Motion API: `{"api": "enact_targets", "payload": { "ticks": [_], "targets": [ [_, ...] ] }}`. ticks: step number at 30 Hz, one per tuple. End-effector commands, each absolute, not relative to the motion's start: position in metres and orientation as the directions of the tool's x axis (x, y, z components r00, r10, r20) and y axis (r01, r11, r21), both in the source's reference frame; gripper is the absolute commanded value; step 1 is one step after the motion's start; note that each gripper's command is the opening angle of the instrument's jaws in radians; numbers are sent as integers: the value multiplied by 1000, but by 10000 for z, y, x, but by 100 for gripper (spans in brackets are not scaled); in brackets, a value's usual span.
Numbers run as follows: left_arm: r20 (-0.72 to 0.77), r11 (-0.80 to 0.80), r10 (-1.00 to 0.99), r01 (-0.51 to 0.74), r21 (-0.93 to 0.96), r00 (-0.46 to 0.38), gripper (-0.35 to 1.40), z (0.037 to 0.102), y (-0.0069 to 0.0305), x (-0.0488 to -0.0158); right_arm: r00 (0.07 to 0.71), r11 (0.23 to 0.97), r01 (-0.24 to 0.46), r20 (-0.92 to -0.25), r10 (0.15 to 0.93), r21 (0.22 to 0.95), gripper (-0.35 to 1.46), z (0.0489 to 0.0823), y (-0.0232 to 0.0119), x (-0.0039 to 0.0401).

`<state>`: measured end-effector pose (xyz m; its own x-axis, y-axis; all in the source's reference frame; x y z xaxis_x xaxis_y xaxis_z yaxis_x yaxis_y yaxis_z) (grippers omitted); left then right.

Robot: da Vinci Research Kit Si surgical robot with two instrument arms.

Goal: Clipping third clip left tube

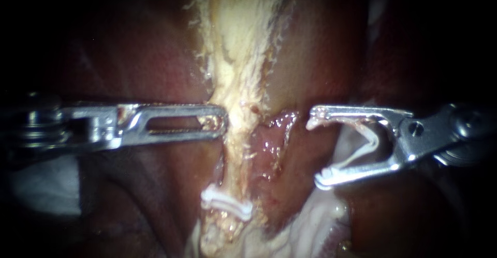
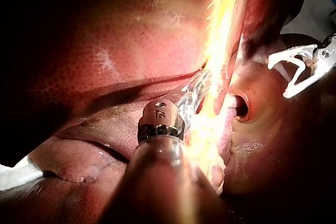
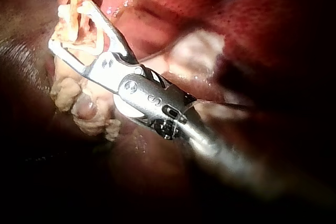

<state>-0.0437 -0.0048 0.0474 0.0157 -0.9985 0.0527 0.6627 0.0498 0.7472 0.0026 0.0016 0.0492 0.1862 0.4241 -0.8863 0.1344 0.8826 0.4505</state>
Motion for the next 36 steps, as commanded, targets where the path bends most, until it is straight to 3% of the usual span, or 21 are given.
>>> {"api": "enact_targets", "payload": {
  "ticks": [1,16,23,36],
  "targets": [
    [53,50,-998,663,747,16,-35,474,-48,-436,186,883,135,-886,424,450,60,492,16,26],
    [52,40,-999,675,736,3,-35,425,-44,-404,264,845,150,-844,466,513,59,509,-1,47],
    [61,37,-998,678,734,-12,-35,411,-39,-384,295,819,162,-819,492,551,59,536,-17,86],
    [62,32,-998,678,735,-20,-35,396,-43,-381,322,794,176,-797,512,581,59,580,-35,154]
  ]
}}
